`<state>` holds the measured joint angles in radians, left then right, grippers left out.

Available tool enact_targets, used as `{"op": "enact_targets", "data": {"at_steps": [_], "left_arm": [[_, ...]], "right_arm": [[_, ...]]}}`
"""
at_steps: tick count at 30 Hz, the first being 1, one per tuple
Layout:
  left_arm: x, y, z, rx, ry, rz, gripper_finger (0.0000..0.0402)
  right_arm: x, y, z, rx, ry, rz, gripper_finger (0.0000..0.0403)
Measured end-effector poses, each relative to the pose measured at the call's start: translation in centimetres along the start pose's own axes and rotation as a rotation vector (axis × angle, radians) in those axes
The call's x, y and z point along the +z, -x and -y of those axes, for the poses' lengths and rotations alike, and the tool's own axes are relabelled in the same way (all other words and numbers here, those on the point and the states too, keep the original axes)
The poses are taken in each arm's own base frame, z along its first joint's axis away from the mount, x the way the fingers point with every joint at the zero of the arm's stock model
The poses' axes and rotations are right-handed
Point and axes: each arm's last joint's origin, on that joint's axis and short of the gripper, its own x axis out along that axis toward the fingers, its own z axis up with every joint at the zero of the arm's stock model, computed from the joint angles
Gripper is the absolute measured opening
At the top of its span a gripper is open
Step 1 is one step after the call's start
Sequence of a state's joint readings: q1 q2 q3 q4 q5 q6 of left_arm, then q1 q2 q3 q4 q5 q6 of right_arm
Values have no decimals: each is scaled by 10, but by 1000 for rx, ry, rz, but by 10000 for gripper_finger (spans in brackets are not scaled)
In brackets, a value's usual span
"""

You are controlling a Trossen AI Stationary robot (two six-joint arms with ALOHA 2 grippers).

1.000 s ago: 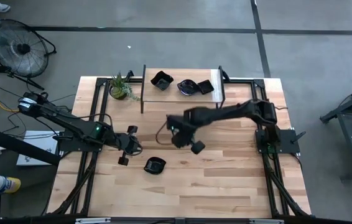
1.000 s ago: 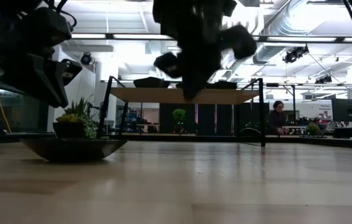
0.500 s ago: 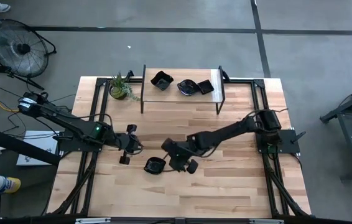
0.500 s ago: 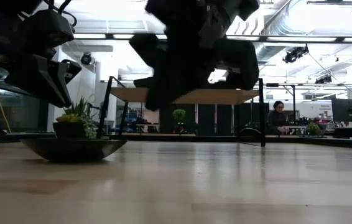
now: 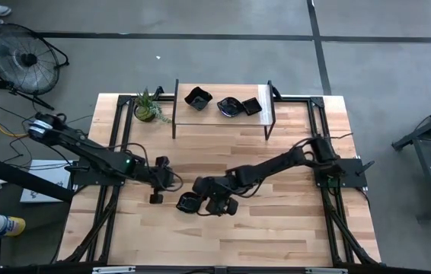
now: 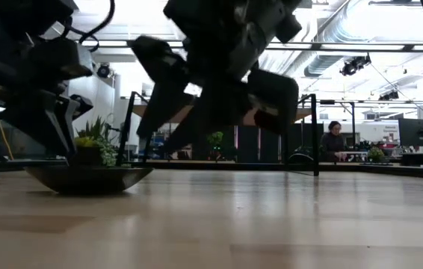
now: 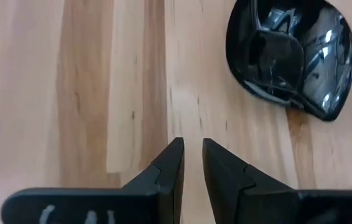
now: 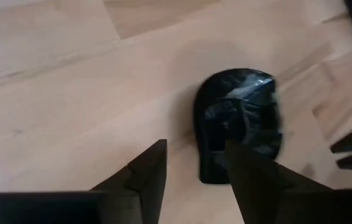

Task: Pick & Place Mini shaped plates
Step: Stack the black leaf-shaped plate on top of the black leaf-shaped plate on the shelf

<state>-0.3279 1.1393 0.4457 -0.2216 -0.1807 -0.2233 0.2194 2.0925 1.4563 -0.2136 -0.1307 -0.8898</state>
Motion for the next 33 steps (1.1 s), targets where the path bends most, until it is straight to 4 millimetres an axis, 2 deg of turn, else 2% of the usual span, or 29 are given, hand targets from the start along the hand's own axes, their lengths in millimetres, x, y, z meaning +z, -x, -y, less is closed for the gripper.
{"op": "enact_targets", "data": {"at_steps": [5,17,22,33], "left_arm": [[1,-8,3,-38,18,-9,56],[0,-26,7,-72,16,-33,56],[0,-28,8,-81,14,-36,56],[1,-28,8,-82,10,-22,56]], "right_arm": [[-5,-8,0,23,2,37,159],[-25,-16,10,48,-6,92,121],[-30,-14,15,44,-12,109,113],[-39,-22,14,56,16,91,112]]}}
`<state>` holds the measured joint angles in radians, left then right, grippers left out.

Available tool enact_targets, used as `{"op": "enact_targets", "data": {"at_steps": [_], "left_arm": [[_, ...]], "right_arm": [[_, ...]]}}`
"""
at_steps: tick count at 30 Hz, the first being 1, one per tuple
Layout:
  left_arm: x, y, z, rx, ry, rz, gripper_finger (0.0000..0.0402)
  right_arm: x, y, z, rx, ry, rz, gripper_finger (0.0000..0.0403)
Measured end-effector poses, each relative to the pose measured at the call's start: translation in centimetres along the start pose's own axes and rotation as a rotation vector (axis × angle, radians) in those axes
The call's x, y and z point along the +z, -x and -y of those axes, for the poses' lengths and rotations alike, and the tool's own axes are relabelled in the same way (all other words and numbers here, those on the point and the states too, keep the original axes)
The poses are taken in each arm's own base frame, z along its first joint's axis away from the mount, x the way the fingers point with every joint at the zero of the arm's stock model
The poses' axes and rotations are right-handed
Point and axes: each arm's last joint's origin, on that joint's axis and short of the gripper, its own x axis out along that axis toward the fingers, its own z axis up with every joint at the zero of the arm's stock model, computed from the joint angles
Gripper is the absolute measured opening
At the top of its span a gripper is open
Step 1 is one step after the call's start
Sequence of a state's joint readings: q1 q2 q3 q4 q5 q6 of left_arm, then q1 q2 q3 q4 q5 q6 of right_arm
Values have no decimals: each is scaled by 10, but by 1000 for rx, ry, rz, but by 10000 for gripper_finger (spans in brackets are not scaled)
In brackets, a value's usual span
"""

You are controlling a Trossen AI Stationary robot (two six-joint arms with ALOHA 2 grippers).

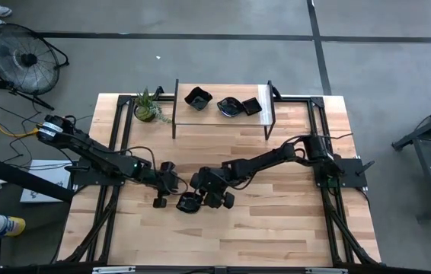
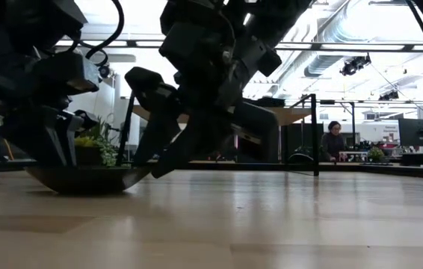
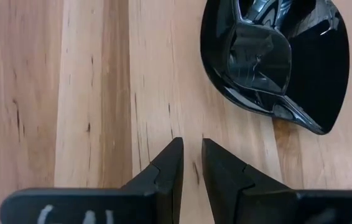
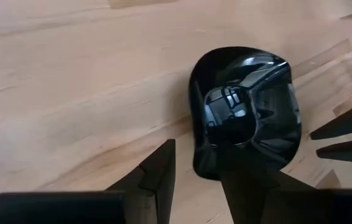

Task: Pick & Place Mini shaped plates
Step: Stack the black leaf-shaped plate on top of the black leaf-shaped plate on the shelf

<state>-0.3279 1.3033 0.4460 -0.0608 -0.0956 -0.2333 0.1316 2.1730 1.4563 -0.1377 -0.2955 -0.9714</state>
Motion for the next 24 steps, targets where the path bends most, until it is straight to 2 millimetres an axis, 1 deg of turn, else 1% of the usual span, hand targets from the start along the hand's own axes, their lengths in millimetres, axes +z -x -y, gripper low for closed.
{"op": "enact_targets", "data": {"at_steps": [7,15,18,24], "left_arm": [[0,0,0,-1,0,4,56],[1,0,0,-1,1,6,56],[1,0,0,-1,1,7,56],[1,0,0,0,1,6,56]], "right_arm": [[-3,-4,-1,-9,6,-11,112],[-3,-5,-1,-15,4,-20,109],[-3,-5,-1,-19,1,-33,92],[-3,-5,-2,-18,-1,-38,39]]}}
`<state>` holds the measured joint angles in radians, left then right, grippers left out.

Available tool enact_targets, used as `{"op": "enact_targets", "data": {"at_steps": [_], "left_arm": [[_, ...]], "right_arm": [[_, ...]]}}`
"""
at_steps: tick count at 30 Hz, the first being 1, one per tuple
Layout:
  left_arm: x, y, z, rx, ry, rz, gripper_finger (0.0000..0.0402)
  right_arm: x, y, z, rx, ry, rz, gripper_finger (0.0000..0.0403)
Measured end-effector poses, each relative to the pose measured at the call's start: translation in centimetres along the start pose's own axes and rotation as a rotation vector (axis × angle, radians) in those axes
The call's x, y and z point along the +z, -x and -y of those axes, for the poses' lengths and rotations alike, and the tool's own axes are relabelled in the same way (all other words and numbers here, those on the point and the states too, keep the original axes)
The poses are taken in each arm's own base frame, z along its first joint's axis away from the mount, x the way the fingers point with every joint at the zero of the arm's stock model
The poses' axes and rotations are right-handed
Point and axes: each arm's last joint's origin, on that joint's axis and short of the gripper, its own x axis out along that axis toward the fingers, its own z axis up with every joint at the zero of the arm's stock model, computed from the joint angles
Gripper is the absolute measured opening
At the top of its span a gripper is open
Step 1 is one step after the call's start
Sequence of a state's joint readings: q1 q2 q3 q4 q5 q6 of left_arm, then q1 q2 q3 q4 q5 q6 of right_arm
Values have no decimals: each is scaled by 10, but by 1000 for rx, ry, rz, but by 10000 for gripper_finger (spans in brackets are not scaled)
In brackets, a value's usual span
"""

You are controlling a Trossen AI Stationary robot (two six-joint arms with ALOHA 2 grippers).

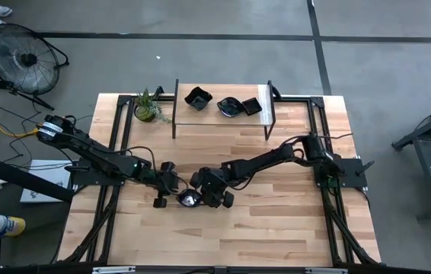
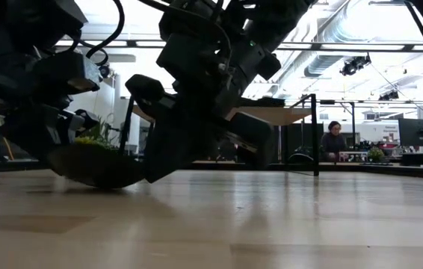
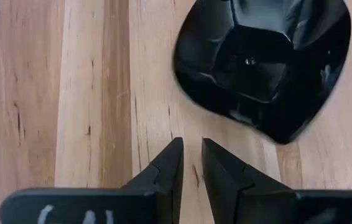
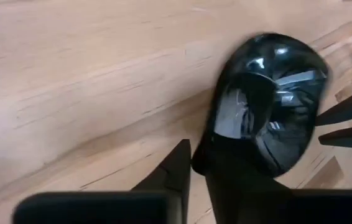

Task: Pick & Place Mini shaped plates
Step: Stack the black leaf-shaped plate on top of the black leaf-shaped plate on the shelf

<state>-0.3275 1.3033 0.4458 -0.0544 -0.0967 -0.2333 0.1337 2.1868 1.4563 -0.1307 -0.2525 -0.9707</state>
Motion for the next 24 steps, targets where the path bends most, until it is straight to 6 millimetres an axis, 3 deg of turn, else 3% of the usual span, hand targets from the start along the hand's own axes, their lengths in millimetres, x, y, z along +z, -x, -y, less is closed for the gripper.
{"op": "enact_targets", "data": {"at_steps": [4,13,24], "left_arm": [[0,0,0,0,0,0,56],[0,0,0,2,-31,1,56],[1,1,-2,71,-98,15,56]], "right_arm": [[1,0,0,-7,2,-2,8],[2,2,-2,0,-55,-42,3],[16,55,6,-77,-159,-241,2]]}}
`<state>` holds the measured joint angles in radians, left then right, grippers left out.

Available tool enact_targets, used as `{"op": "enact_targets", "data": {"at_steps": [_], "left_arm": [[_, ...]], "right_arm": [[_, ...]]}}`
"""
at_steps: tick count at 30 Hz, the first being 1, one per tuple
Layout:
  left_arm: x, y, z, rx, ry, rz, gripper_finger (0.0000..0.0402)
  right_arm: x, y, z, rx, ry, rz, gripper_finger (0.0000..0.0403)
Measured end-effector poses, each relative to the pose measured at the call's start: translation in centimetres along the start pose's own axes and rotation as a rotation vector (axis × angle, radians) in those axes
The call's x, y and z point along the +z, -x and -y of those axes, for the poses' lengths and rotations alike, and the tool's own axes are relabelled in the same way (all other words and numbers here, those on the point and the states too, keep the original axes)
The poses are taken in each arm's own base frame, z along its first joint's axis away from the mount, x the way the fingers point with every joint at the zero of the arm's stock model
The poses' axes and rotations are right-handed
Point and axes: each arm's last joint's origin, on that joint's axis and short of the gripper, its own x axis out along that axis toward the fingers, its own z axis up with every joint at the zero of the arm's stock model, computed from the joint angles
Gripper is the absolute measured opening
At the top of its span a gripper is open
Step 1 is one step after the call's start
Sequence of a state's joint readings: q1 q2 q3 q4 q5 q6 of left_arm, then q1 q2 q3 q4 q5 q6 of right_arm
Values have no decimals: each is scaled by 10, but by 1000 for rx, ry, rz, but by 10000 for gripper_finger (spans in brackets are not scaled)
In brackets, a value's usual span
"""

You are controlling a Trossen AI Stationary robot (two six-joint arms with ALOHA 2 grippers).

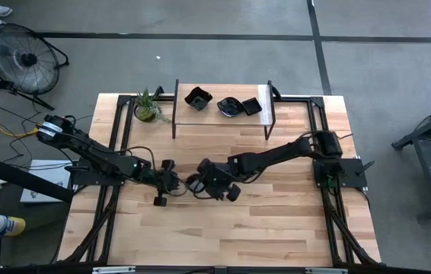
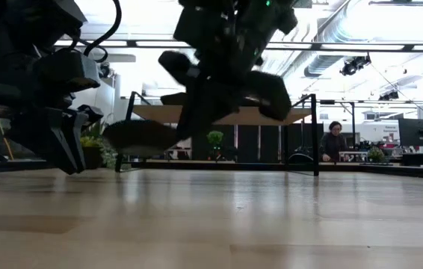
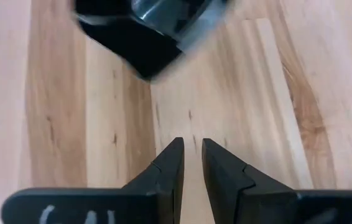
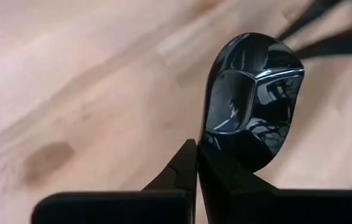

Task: Pick & Place Mini shaped plates
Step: Stack the black leaf-shaped plate on top of the black leaf-shaped plate on the shelf

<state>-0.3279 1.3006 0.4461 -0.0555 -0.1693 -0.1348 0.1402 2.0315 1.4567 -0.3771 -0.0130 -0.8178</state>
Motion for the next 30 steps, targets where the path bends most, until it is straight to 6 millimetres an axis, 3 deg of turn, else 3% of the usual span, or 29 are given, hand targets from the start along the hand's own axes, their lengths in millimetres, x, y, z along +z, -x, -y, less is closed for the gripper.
{"op": "enact_targets", "data": {"at_steps": [7,18,24,30], "left_arm": [[-2,10,-4,67,-33,-10,56],[-3,56,-17,225,-117,73,56],[-11,68,-19,221,-231,208,56],[-36,67,-21,194,-275,389,56]], "right_arm": [[-5,40,6,-84,-12,-164,1],[-27,118,35,-294,-58,-313,0],[-62,161,61,-387,-131,-342,0],[-100,177,81,-391,-128,-393,0]]}}
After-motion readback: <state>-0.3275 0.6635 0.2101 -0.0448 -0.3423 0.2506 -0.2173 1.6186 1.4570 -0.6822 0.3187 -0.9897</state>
